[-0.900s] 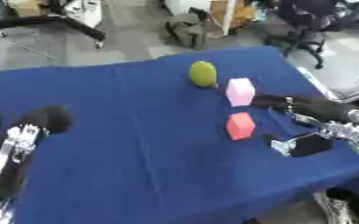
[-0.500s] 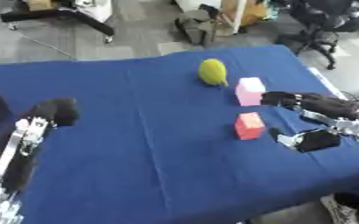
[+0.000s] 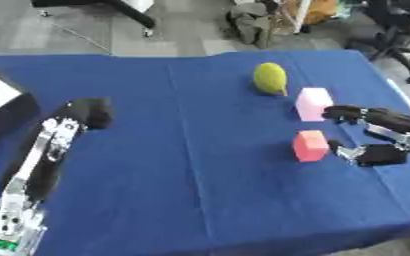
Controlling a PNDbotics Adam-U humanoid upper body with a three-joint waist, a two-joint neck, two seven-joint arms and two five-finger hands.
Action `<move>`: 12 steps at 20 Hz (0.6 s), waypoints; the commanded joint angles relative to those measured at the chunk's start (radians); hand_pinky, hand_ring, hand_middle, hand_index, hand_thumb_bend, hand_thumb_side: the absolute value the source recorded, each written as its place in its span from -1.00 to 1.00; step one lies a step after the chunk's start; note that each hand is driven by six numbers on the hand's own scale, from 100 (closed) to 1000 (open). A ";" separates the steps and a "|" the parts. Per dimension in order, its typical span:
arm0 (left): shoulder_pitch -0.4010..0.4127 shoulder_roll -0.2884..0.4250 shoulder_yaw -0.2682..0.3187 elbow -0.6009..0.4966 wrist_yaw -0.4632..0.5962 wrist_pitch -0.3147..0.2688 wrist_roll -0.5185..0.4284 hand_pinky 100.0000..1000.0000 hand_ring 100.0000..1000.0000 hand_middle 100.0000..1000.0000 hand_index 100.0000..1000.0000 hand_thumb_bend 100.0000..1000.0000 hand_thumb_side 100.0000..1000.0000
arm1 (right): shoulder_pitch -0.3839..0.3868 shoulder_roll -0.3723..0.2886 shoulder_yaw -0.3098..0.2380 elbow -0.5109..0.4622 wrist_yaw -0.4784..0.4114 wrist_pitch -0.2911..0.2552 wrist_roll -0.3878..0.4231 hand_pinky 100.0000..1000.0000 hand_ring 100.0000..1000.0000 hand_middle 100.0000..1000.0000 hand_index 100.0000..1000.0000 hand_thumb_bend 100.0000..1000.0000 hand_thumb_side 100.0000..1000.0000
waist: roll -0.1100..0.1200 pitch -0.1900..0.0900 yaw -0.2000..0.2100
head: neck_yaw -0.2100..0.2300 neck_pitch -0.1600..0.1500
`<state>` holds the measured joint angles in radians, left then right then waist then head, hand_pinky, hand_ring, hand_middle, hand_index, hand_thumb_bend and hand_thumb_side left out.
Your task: Pick up the objects with one hand, pass them to the other hand, and then place them into the box on the other side of the table.
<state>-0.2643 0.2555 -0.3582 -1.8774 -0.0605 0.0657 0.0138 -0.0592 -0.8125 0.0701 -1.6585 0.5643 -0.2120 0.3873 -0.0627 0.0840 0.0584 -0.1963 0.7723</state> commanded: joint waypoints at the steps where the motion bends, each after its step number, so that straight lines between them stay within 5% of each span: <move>1: -0.016 0.005 0.004 -0.021 -0.003 -0.002 -0.004 0.46 0.35 0.20 0.52 -0.94 0.92 | -0.022 -0.019 -0.003 0.042 0.003 -0.007 0.000 0.61 0.69 1.00 1.00 -1.00 0.73 | 0.000 -0.006 0.002 | -0.006 -0.002; 12: -0.019 0.002 0.003 -0.019 -0.004 -0.003 -0.007 0.46 0.35 0.20 0.52 -0.94 0.92 | -0.049 0.003 0.025 0.129 0.025 -0.018 0.005 0.60 0.70 1.00 1.00 -1.00 0.83 | 0.000 -0.003 0.007 | -0.025 -0.002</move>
<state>-0.2671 0.2554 -0.3583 -1.8775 -0.0605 0.0627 0.0096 -0.0974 -0.7867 0.1012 -1.5283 0.5835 -0.2249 0.3918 -0.0628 0.0882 0.0641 -0.2174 0.7723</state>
